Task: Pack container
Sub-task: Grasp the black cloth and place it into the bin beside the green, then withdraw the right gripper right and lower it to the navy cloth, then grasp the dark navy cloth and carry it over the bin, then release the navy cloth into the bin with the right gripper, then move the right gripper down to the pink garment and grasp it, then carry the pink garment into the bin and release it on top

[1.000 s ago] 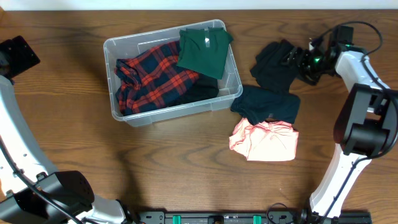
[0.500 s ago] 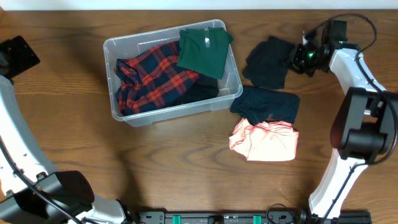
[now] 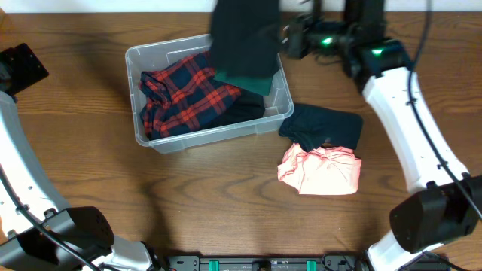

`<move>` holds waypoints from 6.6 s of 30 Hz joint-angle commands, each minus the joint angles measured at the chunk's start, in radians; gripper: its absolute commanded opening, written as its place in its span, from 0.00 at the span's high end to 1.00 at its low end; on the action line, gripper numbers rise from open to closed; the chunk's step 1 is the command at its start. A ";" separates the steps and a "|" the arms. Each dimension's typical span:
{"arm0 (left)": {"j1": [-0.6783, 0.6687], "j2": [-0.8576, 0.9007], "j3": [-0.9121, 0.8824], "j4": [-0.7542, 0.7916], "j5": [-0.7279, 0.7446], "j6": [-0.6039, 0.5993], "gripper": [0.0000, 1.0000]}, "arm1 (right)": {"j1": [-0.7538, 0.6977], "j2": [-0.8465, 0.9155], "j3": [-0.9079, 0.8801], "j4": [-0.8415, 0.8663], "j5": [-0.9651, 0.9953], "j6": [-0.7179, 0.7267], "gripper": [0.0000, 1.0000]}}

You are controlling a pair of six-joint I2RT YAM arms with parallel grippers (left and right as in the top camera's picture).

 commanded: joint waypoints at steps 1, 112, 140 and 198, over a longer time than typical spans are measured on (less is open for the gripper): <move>0.003 0.006 0.000 0.000 -0.008 -0.009 0.02 | 0.047 0.030 -0.006 -0.100 -0.068 -0.100 0.99; 0.003 0.006 0.000 0.000 -0.008 -0.009 0.02 | 0.183 0.262 -0.111 0.484 0.147 0.224 0.99; 0.003 0.006 0.000 0.000 -0.008 -0.009 0.02 | -0.216 -0.250 -0.031 -0.746 0.596 -0.172 0.22; 0.003 0.006 0.000 0.000 -0.008 -0.009 0.02 | -0.115 -0.385 -0.404 0.181 -0.180 0.126 0.99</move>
